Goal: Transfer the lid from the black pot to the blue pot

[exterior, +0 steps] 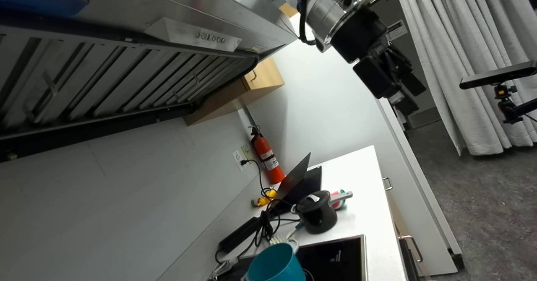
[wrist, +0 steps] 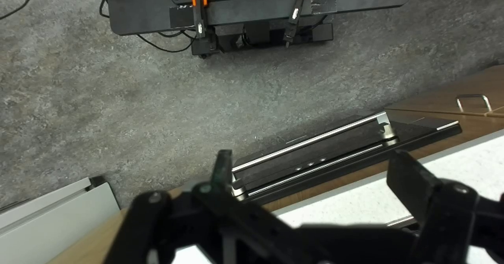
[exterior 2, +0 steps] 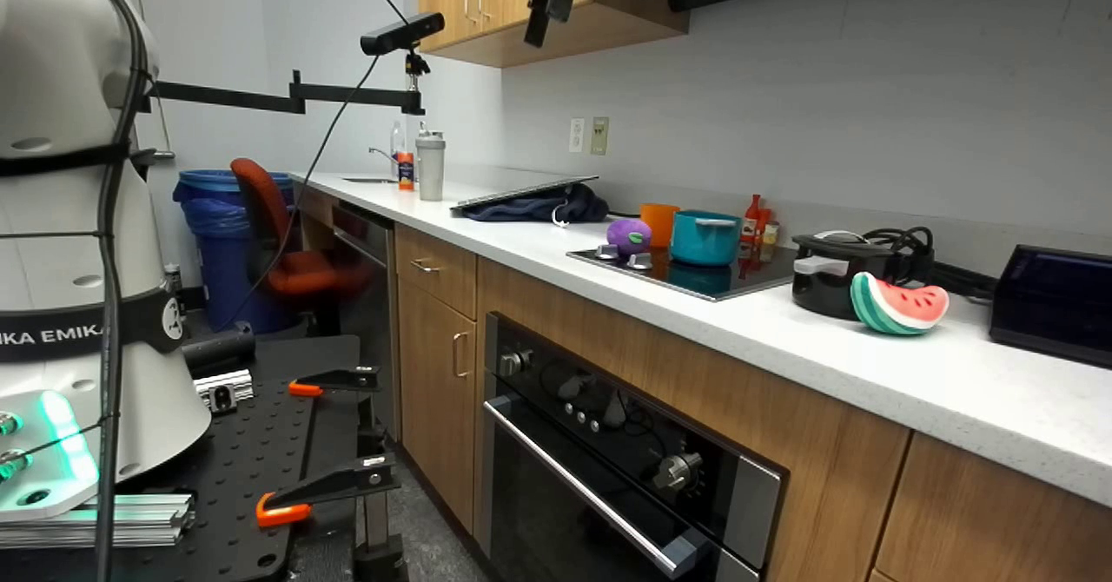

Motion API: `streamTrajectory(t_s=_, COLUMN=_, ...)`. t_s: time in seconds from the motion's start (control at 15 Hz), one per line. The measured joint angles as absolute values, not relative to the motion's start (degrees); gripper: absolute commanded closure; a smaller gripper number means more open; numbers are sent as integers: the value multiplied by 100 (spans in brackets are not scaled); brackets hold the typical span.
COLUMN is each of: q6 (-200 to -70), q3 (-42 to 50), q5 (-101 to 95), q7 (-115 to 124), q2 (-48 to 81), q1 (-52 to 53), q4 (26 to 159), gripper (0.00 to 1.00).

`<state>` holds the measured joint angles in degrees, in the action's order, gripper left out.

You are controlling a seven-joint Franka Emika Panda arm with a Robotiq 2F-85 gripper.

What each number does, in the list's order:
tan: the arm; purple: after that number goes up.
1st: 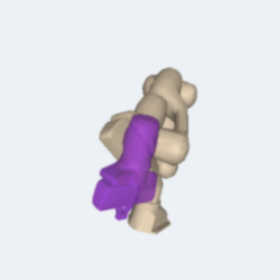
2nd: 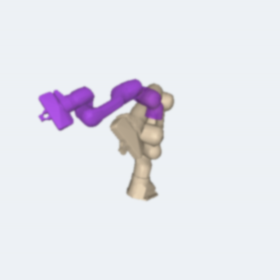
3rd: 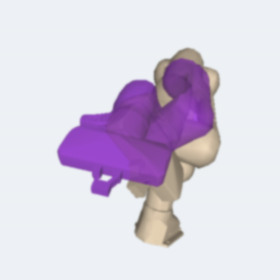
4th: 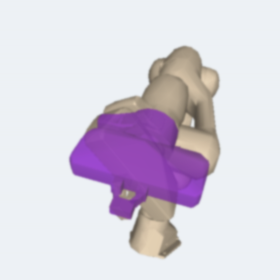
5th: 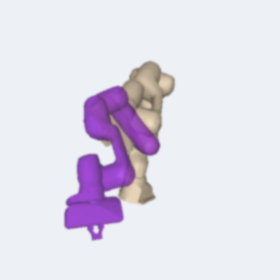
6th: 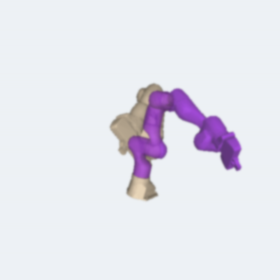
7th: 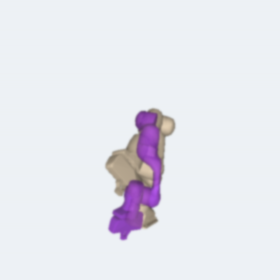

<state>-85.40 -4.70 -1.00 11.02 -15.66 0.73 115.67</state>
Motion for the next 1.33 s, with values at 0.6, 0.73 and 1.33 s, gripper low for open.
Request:
streamTrajectory(t_s=0.6, q6=-8576, q3=-402, q5=-223, q7=1102, q2=-1468, q1=73, q4=11763, gripper=0)
streamTrajectory(t_s=0.73, q6=-8681, q3=-376, q5=-223, q7=1102, q2=-1434, q1=72, q4=11901, gripper=0)
streamTrajectory(t_s=1.33, q6=-10265, q3=-152, q5=-222, q7=1162, q2=-990, q1=-33, q4=12419, gripper=0)
